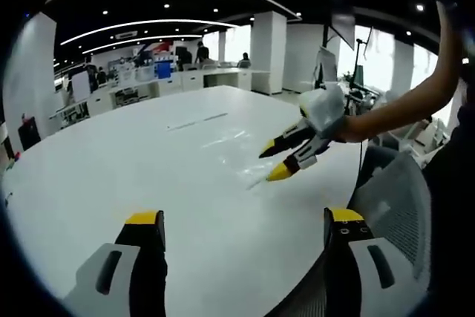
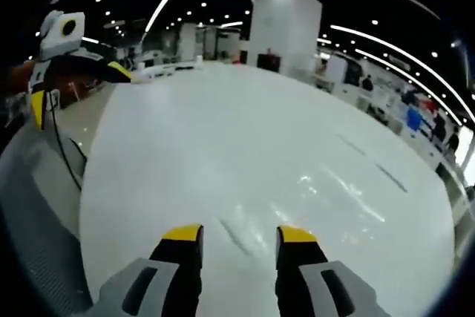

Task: Open the resealable bag by pulling the two sides of the seal apart until the entire bag opening is separated and visibly accessible.

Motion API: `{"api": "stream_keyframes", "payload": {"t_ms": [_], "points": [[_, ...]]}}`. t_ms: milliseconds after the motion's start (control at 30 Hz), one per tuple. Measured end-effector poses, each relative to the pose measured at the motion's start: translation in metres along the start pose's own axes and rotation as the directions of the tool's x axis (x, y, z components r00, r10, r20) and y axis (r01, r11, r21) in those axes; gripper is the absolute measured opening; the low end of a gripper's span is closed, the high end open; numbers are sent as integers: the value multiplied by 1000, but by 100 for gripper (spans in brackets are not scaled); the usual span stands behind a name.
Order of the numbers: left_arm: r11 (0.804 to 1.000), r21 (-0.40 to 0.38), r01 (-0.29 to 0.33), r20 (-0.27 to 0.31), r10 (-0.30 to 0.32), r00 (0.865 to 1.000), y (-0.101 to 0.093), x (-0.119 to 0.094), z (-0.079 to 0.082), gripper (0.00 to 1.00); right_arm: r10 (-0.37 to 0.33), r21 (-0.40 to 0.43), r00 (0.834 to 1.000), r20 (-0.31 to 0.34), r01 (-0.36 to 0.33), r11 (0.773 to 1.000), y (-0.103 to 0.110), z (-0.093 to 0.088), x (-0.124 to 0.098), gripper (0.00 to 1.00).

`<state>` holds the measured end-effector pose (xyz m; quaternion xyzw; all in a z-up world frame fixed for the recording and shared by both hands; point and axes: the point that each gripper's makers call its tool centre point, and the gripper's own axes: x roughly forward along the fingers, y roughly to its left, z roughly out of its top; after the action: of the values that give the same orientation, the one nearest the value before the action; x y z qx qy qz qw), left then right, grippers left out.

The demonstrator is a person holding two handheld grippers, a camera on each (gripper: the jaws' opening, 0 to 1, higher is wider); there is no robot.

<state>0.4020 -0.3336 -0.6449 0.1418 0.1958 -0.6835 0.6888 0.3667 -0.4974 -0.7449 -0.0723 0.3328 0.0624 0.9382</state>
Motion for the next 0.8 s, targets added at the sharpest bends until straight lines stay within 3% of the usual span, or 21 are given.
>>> {"api": "stream_keyframes", "payload": {"t_ms": [67, 300, 433, 800], "points": [[1000, -2, 0, 0, 0, 1000, 0, 0, 0, 86, -1, -55, 999, -50, -2, 999, -2, -9, 5, 32], [1000, -5, 0, -9, 0, 1000, 0, 1, -2, 86, 12, -40, 998, -68, -15, 999, -1, -16, 18, 25], [1000, -9, -3, -9, 3, 1000, 1, 1, -2, 85, 20, -56, 998, -67, -23, 998, 0, -15, 19, 14], [1000, -13, -9, -22, 9, 1000, 3, 0, -5, 84, 45, -79, 995, -91, -52, 996, 3, -23, 24, 7]]}}
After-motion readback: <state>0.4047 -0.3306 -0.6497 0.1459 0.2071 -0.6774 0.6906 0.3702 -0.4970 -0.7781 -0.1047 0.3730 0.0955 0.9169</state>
